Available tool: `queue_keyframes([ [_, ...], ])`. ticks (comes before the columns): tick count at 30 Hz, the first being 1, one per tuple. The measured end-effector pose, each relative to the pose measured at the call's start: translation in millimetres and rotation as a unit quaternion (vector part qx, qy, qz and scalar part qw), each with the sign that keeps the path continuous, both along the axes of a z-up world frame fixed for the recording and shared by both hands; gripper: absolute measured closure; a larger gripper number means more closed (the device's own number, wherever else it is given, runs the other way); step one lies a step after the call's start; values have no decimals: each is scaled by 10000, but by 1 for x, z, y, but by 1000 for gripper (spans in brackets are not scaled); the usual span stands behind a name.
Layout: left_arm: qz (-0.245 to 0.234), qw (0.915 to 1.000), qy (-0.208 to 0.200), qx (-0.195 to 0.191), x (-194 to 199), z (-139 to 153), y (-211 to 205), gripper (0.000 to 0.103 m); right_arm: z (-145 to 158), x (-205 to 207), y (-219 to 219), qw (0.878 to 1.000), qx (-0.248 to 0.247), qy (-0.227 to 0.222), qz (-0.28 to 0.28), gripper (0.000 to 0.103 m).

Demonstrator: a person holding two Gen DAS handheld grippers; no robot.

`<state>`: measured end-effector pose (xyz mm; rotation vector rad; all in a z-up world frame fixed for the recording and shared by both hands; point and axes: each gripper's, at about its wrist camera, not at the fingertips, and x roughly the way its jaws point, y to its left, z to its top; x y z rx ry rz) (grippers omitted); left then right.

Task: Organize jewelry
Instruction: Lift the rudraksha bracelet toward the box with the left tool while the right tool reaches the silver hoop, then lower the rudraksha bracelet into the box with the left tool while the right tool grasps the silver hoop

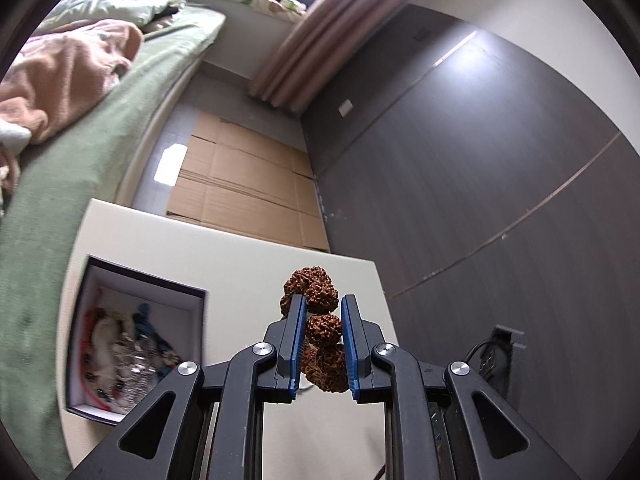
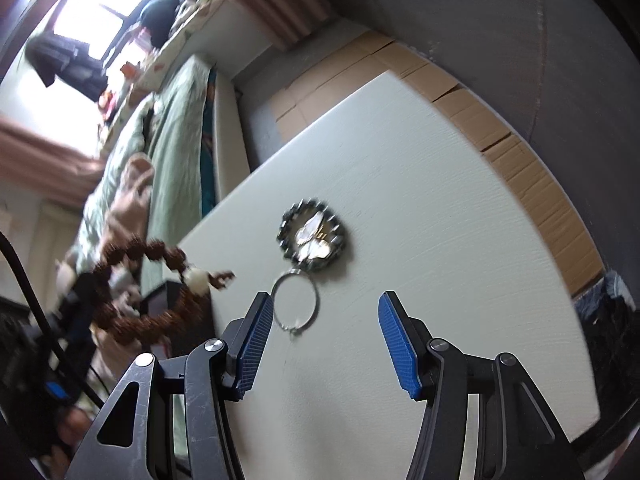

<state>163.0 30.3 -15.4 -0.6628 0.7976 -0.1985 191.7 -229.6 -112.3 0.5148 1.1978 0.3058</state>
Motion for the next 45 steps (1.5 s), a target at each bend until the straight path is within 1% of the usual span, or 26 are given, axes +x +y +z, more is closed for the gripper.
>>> queue_keyframes([
  [3, 124, 9999, -10, 9, -3, 1, 15, 85, -4, 0, 17, 9995, -186, 29, 261, 47],
  [6, 203, 9998, -43, 7, -9, 4, 25, 85, -7, 0, 35, 9977, -481, 1, 472, 47],
  [7, 228, 9997, -53, 5, -12, 5, 28, 85, -8, -1, 42, 9965, -620, -44, 565, 47],
  [10, 300, 9995, -62, -13, -18, 7, 38, 85, -7, -2, 54, 9933, -819, -215, 783, 47],
  [17, 443, 9989, -100, -81, -31, 13, 56, 85, -13, -2, 84, 9852, -858, -430, 1421, 49],
  [20, 486, 9987, -127, -88, -37, 14, 62, 85, -17, 0, 90, 9838, -855, -432, 1518, 49],
  [24, 520, 9985, -116, -105, -41, 16, 68, 85, -27, 1, 90, 9842, -858, -263, 1527, 50],
  [26, 525, 9985, -107, -109, -42, 15, 69, 85, -26, -2, 89, 9839, -851, -262, 1548, 50],
  [27, 522, 9985, -104, -109, -43, 15, 69, 85, -26, -3, 90, 9840, -831, -243, 1560, 52],
  [29, 516, 9986, -99, -112, -43, 16, 68, 85, -27, -5, 92, 9832, -820, -222, 1613, 62],
  [30, 512, 9986, -98, -112, -44, 16, 67, 85, -27, -8, 94, 9821, -859, -227, 1660, 65],
  [31, 511, 9986, -94, -110, -43, 16, 67, 85, -27, -11, 96, 9807, -915, -240, 1712, 71],
  [32, 512, 9986, -89, -112, -42, 15, 68, 85, -28, -13, 99, 9792, -978, -262, 1759, 75],
  [35, 512, 9986, -78, -111, -42, 15, 69, 85, -27, -17, 106, 9743, -1269, -376, 1824, 77],
  [41, 527, 9985, -84, -81, -42, 15, 71, 85, -27, -13, 111, 9688, -1526, -466, 1897, 77],
  [43, 539, 9985, -83, -69, -43, 15, 72, 85, -27, -13, 115, 9642, -1666, -514, 1997, 77],
  [45, 552, 9984, -77, -65, -42, 15, 73, 85, -27, -13, 120, 9596, -1823, -564, 2068, 83],
])
